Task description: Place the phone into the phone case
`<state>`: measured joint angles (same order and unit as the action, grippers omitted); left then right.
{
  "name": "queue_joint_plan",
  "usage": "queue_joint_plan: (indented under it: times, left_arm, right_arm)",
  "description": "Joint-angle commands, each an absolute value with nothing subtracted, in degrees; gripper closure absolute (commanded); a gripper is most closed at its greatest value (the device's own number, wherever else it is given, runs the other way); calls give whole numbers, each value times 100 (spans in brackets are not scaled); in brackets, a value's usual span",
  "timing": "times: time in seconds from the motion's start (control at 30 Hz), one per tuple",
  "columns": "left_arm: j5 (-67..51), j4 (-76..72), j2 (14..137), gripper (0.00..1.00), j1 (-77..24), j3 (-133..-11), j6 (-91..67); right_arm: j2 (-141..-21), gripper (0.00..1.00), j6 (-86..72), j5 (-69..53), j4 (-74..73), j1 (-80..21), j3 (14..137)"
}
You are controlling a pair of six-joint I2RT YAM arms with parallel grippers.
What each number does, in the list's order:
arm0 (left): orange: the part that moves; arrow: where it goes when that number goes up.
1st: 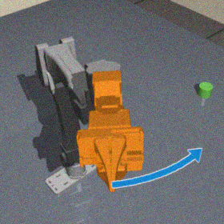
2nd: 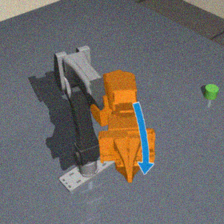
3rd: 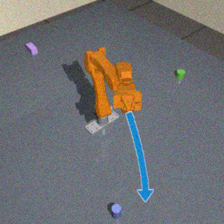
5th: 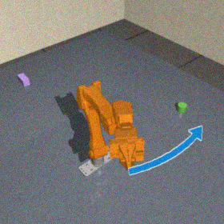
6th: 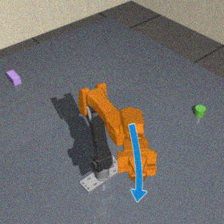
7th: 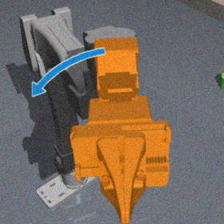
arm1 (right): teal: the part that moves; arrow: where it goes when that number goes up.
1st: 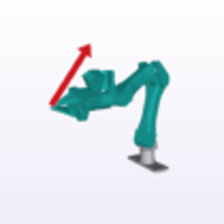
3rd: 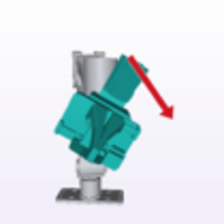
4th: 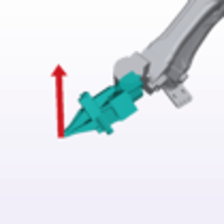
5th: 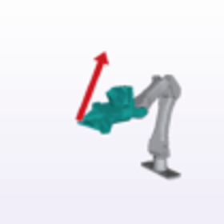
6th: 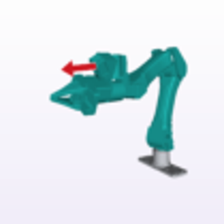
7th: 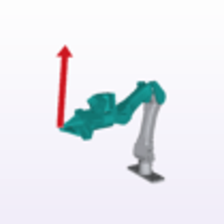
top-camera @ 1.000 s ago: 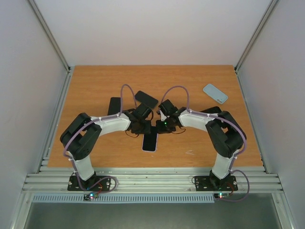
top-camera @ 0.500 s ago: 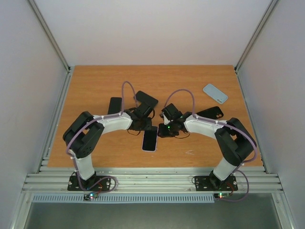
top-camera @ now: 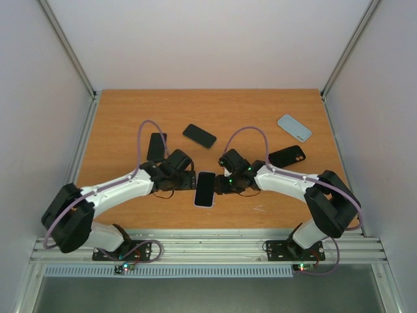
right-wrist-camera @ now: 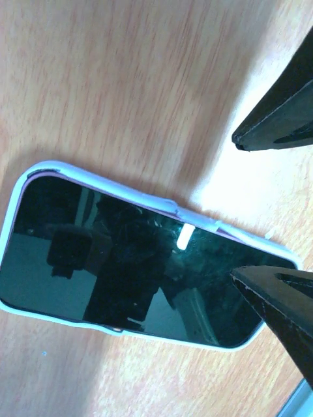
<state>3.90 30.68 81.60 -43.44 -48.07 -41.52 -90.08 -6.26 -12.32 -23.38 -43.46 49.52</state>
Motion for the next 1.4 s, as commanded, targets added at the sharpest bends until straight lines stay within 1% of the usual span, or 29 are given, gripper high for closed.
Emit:
queue_joint_plan:
  times: [0.0,0.07,0.13,0.17,0.2,0.3,0.4,0.63,0.93,1.23,1.37]
  left_arm:
    - [315,3004,7590,11,-4376,-4389,-4345]
    - [321,3017,7418,8,-4465,-4301,-4374]
    - [361,3084,7377,2,-4595,-4290,-4377]
    - [379,3085,7372,1,-4674,-4289,-4377]
    - [413,3084,7381,1,-4764,-4296,-4373]
    - [570,3146,7489,1,-5030,-4377,-4393]
    - [803,3296,7715,1,-5338,-4594,-4401]
    - [1255,3402,8655,0,-5956,-5323,-4464]
    - [1337,3570,9699,1,-6026,-5996,-4371]
    - [1507,3841,10335,1,-6024,-6398,-4347]
    - [1763,4079,10494,1,-6021,-6497,-4316]
  right_arm:
    - [-8468,45,-837,-727,-2347,-4428,4720]
    - [-8217,37,-887,-555,-2363,-4430,4592]
    - [-7939,32,-919,-341,-2432,-4430,4458]
    - [-7808,29,-910,-237,-2479,-4430,4409]
    - [-7671,26,-898,-142,-2529,-4425,4345]
    - [-7253,10,-879,223,-2703,-4430,4199]
    - [-6901,3,-879,502,-2808,-4430,3996]
    - [-6400,2,-874,1084,-2874,-4427,3560]
    - [-6294,2,-1230,1848,-2900,-4426,3256]
    - [-6355,1,-1303,1751,-2833,-4430,3241]
    - [-6350,2,-1268,1704,-2837,-4428,3260]
